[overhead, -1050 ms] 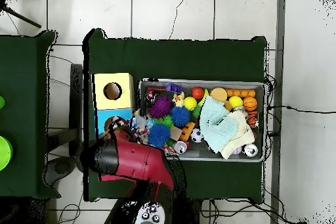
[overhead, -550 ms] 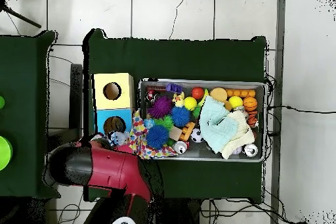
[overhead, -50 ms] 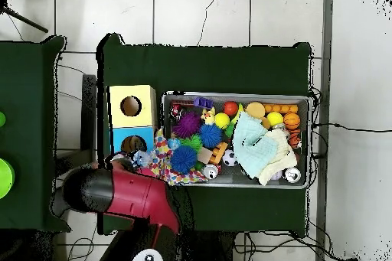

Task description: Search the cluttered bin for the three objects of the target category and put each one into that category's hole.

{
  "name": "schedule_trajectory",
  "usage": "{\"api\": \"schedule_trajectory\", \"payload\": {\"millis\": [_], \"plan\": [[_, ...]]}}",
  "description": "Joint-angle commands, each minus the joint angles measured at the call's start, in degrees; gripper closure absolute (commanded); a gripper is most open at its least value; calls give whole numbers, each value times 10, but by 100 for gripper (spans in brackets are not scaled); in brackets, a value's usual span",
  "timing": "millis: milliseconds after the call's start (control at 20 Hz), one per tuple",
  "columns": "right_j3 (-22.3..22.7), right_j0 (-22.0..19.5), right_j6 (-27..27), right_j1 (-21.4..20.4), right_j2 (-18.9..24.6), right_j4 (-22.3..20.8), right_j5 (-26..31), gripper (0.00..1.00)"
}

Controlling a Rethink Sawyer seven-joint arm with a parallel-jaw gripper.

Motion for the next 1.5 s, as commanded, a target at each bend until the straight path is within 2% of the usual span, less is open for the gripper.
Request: {"api": "schedule_trajectory", "payload": {"millis": [50, 550, 850, 1050, 1500], "plan": [[27, -38, 137, 85, 51, 34, -136, 100], [17, 16, 173, 120, 21, 100, -136, 100], [-17, 72, 209, 141, -23, 151, -77, 100], [-24, 80, 217, 147, -19, 180, -69, 100], [-79, 127, 263, 205, -64, 222, -35, 100]]}}
